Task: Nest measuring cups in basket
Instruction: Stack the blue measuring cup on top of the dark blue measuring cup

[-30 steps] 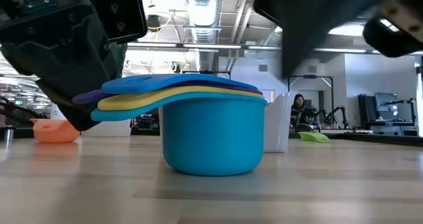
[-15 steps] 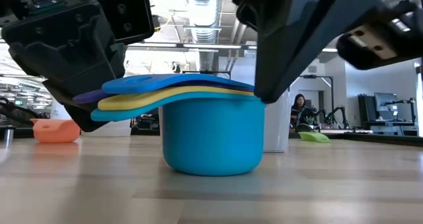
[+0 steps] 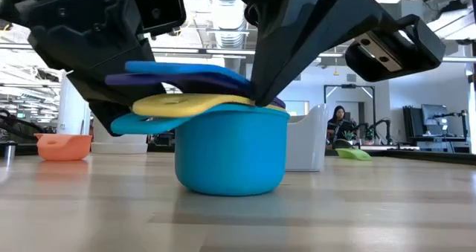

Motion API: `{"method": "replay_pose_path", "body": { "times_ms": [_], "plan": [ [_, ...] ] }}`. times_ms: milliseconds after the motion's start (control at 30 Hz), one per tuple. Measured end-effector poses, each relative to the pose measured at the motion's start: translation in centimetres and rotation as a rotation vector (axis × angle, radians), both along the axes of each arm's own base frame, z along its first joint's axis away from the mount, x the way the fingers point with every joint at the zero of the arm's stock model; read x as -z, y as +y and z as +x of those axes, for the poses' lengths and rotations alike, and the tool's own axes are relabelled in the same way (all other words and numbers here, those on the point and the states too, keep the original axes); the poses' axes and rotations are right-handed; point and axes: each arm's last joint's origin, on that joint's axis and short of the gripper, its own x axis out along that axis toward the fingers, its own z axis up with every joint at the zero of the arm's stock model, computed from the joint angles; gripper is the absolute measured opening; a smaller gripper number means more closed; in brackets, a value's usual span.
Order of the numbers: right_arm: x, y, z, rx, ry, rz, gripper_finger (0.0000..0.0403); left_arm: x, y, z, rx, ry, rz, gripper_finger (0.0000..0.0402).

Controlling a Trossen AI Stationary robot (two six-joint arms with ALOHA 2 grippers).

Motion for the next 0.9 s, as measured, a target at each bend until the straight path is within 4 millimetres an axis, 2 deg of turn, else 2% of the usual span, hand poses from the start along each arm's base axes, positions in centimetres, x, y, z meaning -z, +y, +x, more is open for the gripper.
{"method": "replay_pose_path", "body": {
  "times_ms": [333, 600, 900],
  "plan": [
    [0.1, 0.5, -0.4, 0.001, 0.023, 0.02, 0.0015, 0.7, 0.3, -0.3, 0.007, 0.119, -0.031, 0.0],
    [0.1, 1.2, -0.9, -0.027, 0.041, 0.042, 0.0014, 0.7, 0.4, -0.3, 0.006, 0.116, -0.033, 0.0],
    [0.1, -0.4, -0.1, -0.046, 0.036, 0.003, 0.0014, 0.5, 1.5, 0.5, -0.029, 0.083, -0.022, 0.0]
  ]
}}
